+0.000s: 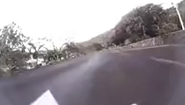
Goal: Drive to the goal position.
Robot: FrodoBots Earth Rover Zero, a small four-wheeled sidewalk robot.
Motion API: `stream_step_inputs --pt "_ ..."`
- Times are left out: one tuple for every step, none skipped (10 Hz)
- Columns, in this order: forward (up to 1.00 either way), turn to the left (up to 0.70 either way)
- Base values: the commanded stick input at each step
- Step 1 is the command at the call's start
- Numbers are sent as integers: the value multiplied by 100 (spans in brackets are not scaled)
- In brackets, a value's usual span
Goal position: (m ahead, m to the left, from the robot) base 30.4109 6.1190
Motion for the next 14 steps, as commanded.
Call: stream_step_inputs --pt "100 -40" --pt "100 -40" --pt "100 -33" --pt "100 -13" --pt "100 0" --pt "100 0" --pt "100 0" --pt "100 0" --pt "100 0" --pt "100 0" --pt "100 0" --pt "100 0" --pt "100 0" --pt "100 0"
